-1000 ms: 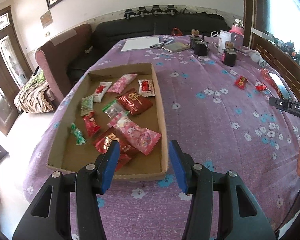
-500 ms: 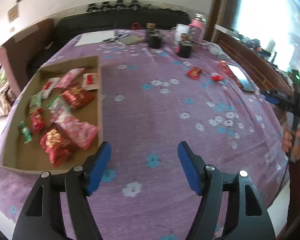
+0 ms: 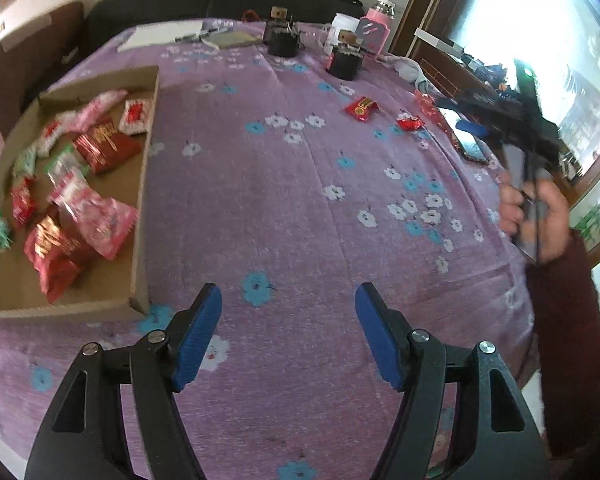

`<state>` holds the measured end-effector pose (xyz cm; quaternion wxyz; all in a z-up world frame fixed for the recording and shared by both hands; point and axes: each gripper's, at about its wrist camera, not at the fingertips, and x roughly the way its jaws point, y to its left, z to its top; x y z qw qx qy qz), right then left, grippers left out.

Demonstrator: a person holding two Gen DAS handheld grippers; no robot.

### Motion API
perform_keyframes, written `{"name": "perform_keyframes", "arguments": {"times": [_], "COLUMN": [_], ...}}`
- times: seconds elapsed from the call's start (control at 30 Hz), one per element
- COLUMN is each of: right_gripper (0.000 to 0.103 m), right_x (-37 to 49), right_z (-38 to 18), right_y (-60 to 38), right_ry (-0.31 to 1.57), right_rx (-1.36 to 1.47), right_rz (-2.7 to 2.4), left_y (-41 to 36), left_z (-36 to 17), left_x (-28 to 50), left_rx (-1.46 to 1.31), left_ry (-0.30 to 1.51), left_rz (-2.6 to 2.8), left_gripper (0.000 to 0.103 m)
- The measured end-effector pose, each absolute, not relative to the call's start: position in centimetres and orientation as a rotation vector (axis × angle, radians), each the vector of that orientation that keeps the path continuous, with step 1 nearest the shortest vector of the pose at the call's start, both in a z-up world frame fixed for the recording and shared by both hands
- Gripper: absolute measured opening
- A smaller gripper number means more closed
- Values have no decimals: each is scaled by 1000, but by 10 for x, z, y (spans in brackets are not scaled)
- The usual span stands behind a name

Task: Organize snacks
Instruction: 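Move both open tools back toward the remaining red packets on the tablecloth, then grasp the small red packet with the right tool while the left tool grasps the black-labelled red bar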

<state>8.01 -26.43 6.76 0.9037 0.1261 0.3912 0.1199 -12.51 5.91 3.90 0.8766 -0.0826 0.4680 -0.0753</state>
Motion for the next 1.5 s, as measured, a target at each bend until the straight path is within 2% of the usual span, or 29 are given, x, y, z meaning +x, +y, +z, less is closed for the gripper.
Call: {"name": "perform_keyframes", "arguments": {"times": [0.3, 0.47, 0.6, 0.67, 0.73, 0.8, 0.87, 1.2, 1.4, 1.5], "right_gripper": [60, 60, 59, 52, 35, 23, 18, 18, 18, 18], "right_x": [115, 122, 124, 123, 126, 130, 130, 130, 131, 130], "right_z": [44, 31, 24, 25, 23, 20, 20, 21, 21, 21], "right_y": [-232, -222, -213, -214, -217, -221, -226, -241, -246, -249], "right_ry": [823, 840, 857, 848, 865, 887, 891, 931, 953, 961], "right_rx": [126, 33, -19, -7, 11, 30, 54, 117, 145, 163], "right_rz": [258, 255, 256, 260, 264, 248, 235, 265, 277, 276], "left_y": [51, 57, 51, 38, 27, 15, 8, -26, -55, -70], "left_z": [52, 62, 74, 87, 98, 105, 104, 49, 33, 24], "left_x": [-101, -60, -27, -5, 12, 34, 56, 133, 149, 154], "left_rx": [-207, -352, -359, -299, -246, -190, -162, -127, -40, 17], "left_ry": [987, 986, 1001, 1014, 997, 984, 976, 1047, 1011, 1019], "left_rz": [-247, -311, -289, -295, -304, -298, -281, -255, -301, -323], "left_gripper": [69, 69, 69, 69, 69, 69, 69, 68, 68, 63]}}
